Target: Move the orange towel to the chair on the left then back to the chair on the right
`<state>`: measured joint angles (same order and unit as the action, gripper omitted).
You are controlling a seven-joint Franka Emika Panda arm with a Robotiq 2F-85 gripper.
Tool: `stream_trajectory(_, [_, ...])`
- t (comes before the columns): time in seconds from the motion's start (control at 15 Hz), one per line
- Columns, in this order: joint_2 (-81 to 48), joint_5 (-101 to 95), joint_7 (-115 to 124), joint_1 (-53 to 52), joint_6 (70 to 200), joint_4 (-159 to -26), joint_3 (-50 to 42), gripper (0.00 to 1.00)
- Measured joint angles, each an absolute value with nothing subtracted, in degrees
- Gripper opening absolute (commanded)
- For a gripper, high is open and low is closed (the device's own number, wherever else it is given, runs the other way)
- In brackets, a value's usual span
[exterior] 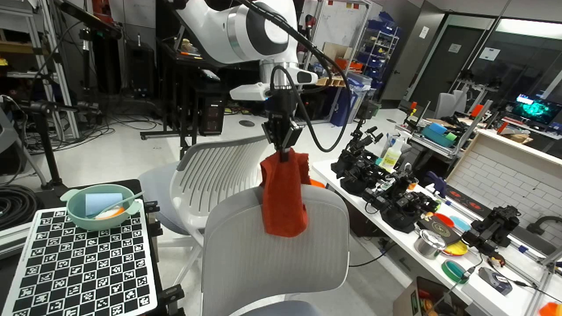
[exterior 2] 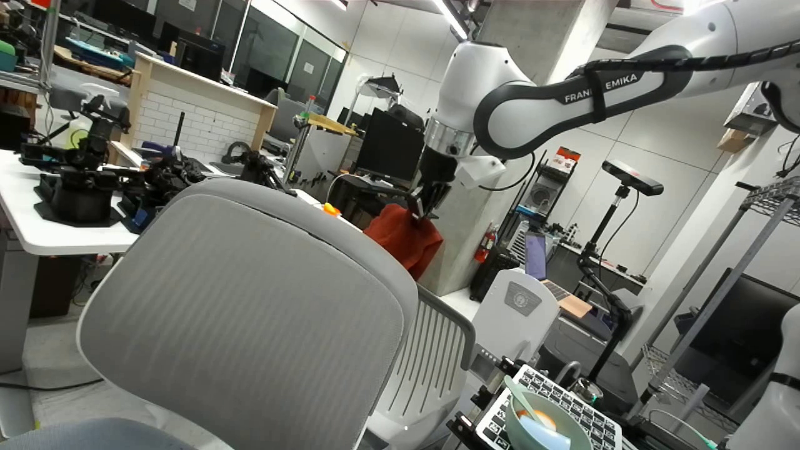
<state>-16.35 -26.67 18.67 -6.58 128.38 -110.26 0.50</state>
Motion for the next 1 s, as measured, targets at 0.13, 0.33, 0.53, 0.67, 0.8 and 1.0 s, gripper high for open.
stream_trajectory(0.13, [-16.4, -26.7, 18.7, -6.9, 128.5, -109.8, 0.5, 0.12])
stream_trajectory(0.33, [-16.4, -26.7, 18.7, -7.3, 128.5, -109.1, 0.5, 0.15])
stream_trajectory(0.53, [-16.7, -26.7, 18.7, -7.6, 128.5, -108.2, 0.5, 0.18])
stream_trajectory(0.67, [-17.1, -26.7, 18.7, -7.7, 128.5, -107.5, 0.5, 0.30])
stream_trajectory(0.8, [-17.5, -26.7, 18.7, -7.7, 128.5, -106.9, 0.5, 0.51])
stream_trajectory(1.0, [-18.4, -26.6, 18.7, -7.7, 128.5, -105.9, 0.4, 0.46])
